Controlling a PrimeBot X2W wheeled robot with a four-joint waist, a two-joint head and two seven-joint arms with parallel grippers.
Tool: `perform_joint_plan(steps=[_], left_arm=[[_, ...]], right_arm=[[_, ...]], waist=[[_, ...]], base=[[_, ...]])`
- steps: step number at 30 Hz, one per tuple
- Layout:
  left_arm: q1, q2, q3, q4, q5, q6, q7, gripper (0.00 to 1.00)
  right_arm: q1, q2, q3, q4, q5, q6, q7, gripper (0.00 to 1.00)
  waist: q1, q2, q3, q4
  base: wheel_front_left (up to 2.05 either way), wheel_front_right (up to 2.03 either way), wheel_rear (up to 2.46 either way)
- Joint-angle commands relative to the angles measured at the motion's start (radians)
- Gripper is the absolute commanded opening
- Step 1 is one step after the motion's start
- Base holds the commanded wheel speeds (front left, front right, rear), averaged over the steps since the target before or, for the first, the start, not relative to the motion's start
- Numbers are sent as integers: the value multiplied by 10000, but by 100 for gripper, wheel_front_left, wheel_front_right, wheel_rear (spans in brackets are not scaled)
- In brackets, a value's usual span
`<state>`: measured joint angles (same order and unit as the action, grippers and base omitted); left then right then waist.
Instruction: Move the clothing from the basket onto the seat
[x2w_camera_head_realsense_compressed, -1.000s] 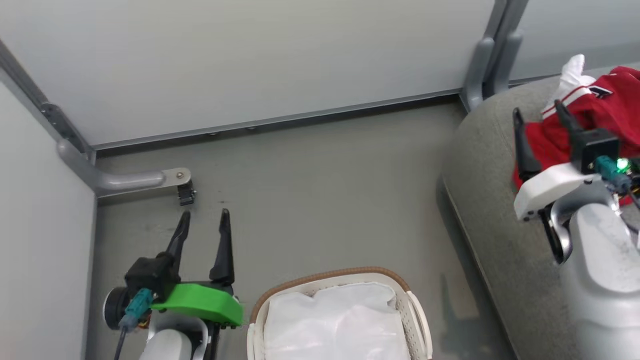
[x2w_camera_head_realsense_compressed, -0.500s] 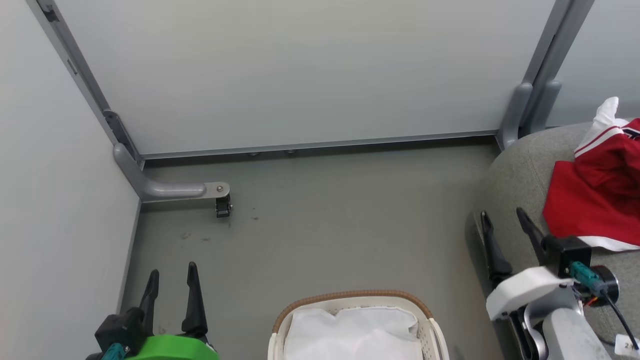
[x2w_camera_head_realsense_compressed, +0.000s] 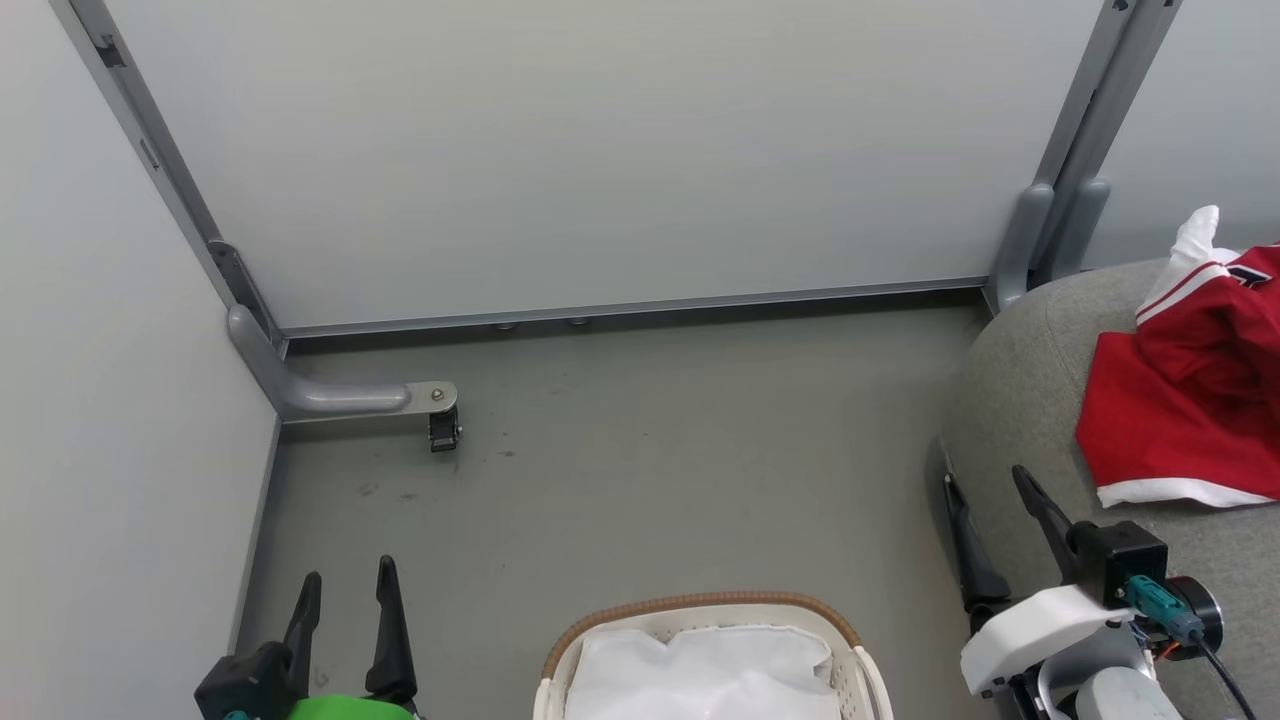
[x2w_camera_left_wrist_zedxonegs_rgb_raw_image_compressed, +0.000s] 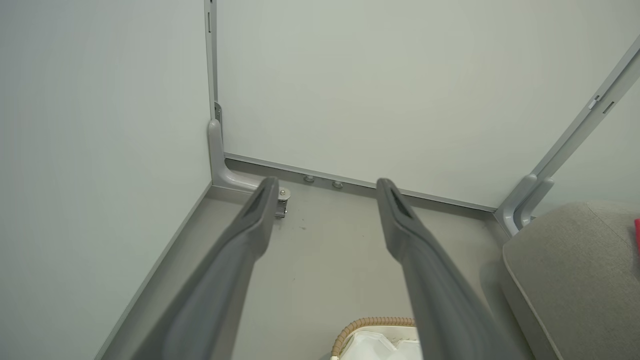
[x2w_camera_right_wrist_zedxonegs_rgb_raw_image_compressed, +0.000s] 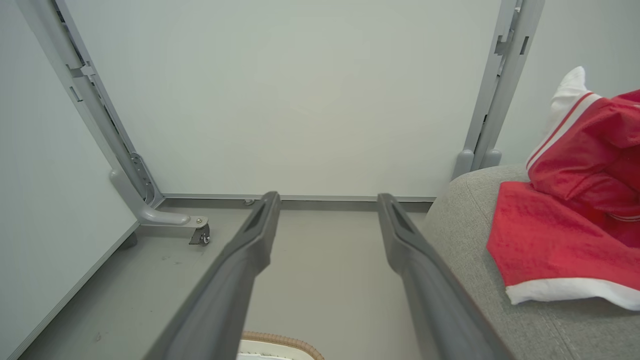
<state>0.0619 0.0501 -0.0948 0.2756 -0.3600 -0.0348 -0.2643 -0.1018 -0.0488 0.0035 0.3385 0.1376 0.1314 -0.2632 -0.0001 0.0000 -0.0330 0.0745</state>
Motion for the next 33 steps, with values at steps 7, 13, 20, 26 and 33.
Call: perform_joint_plan(steps=[7,13,20,26,33], left_arm=[[-10,8,-136,92,-50,3,0,100],[-73,9,-201,179,-80,-31,0,100],[-1,-6,-332,289,-188,-178,8,0],[-85,-11,-218,482,-835,-219,206,0],[-255,-9,11,397,-1977,-295,556,0]], right_arm=[[54,-37,63,-44,-41,-15,-20,100],[77,-37,96,-53,-6,-15,-20,100],[23,29,91,88,17,0,9,0],[61,71,-59,320,759,0,298,0],[75,61,-137,150,2146,-1,615,0]], waist=[[1,0,-13,6],[1,0,-14,-13],[1,0,-38,-19],[1,0,-26,-41],[1,0,-4,-81]], base=[[0,0,0],[0,0,0],[0,0,0],[0,0,0],[0,0,0]])
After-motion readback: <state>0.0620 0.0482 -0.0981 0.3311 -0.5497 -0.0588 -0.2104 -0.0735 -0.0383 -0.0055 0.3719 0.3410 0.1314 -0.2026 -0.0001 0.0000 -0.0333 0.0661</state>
